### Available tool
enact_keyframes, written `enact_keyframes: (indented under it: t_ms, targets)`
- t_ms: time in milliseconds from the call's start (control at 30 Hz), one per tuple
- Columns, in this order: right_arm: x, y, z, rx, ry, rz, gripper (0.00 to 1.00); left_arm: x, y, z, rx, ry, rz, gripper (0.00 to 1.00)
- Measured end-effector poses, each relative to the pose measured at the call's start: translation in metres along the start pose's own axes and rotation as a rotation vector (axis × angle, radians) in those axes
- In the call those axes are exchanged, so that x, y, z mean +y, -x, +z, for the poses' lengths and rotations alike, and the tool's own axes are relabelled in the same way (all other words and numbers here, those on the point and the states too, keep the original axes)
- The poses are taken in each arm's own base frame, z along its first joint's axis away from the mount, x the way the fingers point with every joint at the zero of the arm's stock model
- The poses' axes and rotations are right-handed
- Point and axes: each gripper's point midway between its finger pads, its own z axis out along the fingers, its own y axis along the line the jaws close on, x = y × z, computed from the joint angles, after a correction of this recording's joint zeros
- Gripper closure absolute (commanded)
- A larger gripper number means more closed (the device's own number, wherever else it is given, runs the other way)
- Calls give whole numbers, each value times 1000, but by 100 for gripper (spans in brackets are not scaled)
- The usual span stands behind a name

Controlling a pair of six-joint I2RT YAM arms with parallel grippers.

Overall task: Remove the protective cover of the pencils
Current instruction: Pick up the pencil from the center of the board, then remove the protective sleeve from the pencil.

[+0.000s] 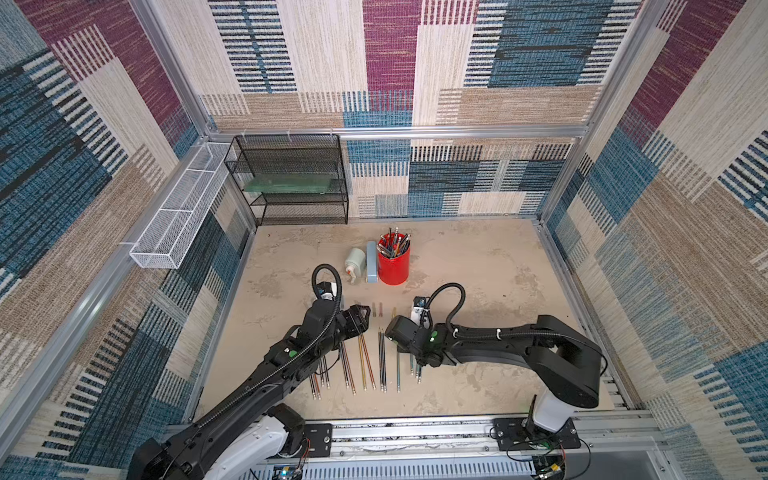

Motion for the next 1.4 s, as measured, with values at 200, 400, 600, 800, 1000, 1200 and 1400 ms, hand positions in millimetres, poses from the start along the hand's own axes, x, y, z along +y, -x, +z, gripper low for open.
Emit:
enact_keyframes:
  t_ms: [200, 400, 600, 800, 1000, 1200, 1400]
  targets:
    - [2, 4, -23, -39, 140, 26, 98, -15, -14, 2, 56, -115, -3, 30]
    - [4, 9, -50, -94, 317, 47, 96, -37, -24, 10, 116, -244, -26, 30]
    - [14, 18, -69, -136, 441, 59, 97, -57, -31, 20, 176, -347, -37, 32]
    - [25, 19, -76, -141, 513, 48, 97, -65, -34, 27, 200, -387, -59, 33]
    - [35, 15, -85, -142, 563, 29, 97, -64, -36, 34, 209, -382, -68, 45]
    - [41, 13, -90, -147, 587, 10, 97, -64, -39, 41, 233, -377, -76, 57]
    - [48, 12, -96, -150, 613, -3, 97, -68, -38, 41, 234, -394, -74, 65]
